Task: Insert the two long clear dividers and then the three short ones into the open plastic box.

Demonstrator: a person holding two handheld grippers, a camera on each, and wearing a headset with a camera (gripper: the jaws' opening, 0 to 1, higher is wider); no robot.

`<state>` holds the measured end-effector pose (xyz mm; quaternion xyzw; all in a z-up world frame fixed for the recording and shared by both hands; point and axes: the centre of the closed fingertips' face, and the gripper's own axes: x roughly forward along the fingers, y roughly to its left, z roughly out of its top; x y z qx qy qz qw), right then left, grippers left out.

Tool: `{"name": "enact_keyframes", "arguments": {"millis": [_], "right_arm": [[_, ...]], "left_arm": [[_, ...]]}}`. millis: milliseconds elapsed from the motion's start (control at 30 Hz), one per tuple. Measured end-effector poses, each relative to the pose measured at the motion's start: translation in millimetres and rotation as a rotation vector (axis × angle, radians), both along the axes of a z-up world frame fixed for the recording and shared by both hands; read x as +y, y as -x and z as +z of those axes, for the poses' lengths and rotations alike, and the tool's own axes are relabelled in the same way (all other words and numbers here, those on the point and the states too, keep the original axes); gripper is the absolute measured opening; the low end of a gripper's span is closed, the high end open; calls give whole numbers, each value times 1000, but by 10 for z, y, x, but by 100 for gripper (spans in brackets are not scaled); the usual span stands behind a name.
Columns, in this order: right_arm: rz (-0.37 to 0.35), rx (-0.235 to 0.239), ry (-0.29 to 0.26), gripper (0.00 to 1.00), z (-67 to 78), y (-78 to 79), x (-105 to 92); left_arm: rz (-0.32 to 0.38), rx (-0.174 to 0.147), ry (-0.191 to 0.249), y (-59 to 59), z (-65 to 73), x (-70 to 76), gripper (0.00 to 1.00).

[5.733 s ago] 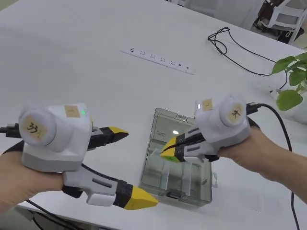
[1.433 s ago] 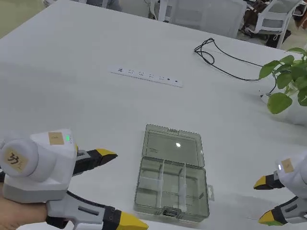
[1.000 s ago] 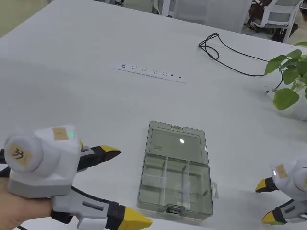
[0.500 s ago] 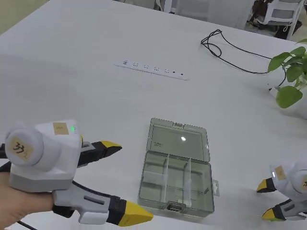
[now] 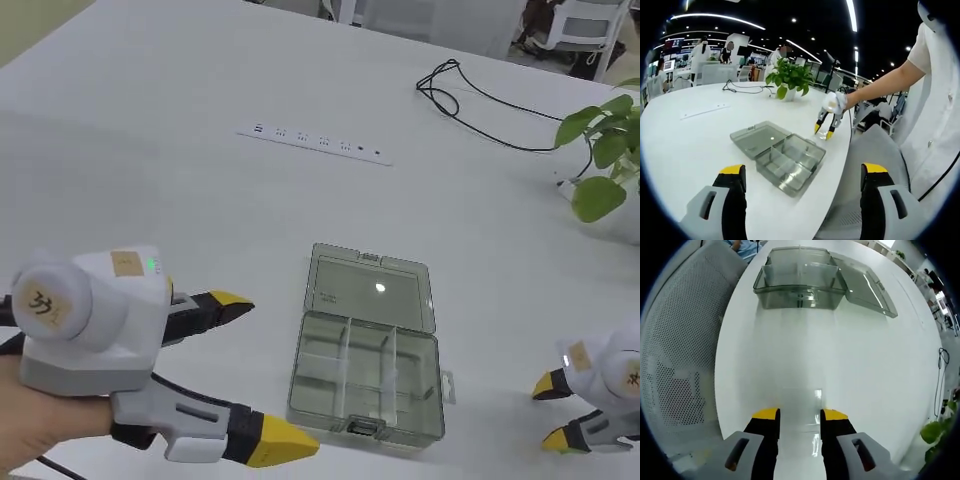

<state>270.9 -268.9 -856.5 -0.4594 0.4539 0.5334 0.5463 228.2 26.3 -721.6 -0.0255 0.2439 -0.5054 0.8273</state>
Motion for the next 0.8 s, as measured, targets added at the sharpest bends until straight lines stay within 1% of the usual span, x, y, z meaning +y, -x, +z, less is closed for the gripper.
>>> {"name": "enact_keyframes", "arguments": {"millis": [133, 233, 333, 433, 467, 533, 633, 667, 767, 800], "right_arm": [[-10, -22, -15, 33, 60, -7, 45], [-25, -44, -41, 33, 170, -18, 125], [-35, -77, -63, 33, 287, -53, 198], [-46, -114, -97, 33, 435, -88, 309], [-53, -129, -114, 33, 514, -92, 373], [-56, -153, -137, 33, 627, -103, 461], [-59, -185, -167, 33, 791, -98, 601], [-56, -201, -180, 33, 870, -87, 677], [-54, -229, -210, 33, 1031, -57, 833], [-53, -235, -218, 33, 1074, -43, 876]], "left_arm": [[2, -3, 1, -2, 15, 10, 98], [6, 2, 7, -8, 30, 8, 97], [1, -3, 7, -11, 49, -11, 97], [9, 1, 12, -30, 79, -30, 95], [12, 4, 16, -40, 90, -35, 95], [14, 7, 25, -51, 122, -58, 93], [21, 16, 39, -77, 177, -99, 91], [25, 17, 45, -89, 196, -110, 90], [45, 44, 96, -124, 294, -187, 87], [47, 52, 104, -128, 312, -210, 86]]}}
